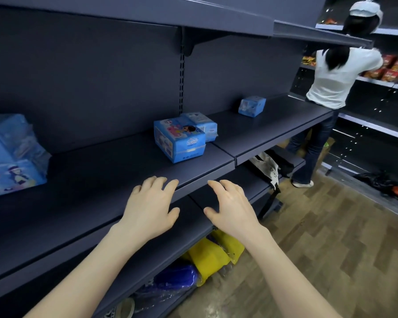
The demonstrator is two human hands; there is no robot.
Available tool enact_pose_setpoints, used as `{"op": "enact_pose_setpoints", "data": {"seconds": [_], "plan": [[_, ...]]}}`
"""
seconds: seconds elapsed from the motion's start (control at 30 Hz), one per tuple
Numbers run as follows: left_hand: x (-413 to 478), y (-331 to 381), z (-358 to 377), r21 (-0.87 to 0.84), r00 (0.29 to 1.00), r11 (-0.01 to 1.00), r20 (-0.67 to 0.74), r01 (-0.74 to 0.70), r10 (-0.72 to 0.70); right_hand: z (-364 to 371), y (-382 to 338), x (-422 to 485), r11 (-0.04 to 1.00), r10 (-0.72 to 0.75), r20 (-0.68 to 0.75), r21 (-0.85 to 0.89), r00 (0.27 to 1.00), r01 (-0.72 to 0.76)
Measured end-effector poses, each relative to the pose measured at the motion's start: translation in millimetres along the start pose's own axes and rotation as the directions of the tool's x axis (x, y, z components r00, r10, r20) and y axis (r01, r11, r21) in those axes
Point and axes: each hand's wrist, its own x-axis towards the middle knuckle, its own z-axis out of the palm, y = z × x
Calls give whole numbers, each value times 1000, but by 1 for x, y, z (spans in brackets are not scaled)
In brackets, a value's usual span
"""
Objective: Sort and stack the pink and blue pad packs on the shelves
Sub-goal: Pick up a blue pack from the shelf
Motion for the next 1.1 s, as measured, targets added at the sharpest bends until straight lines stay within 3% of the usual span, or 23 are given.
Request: {"op": "enact_pose_setpoints", "data": {"seconds": [0.4,0.73,1.0,1.1], "plan": [[28,-30,-4,-17,999,999,-25,48,-48,6,-16,41,999,-42,30,13,999,41],[78,-65,-11,-126,999,991,5,37,-37,0,-17,98,999,24,-16,44,1000,-23],[123,-91,-6,-246,992,963,-78,-112,95,-5,-15,140,989,77,-138,137,987,-58],[134,-99,-5,-253,991,958,-60,-135,123,-8,-13,153,993,68,-111,106,992,-56]]}}
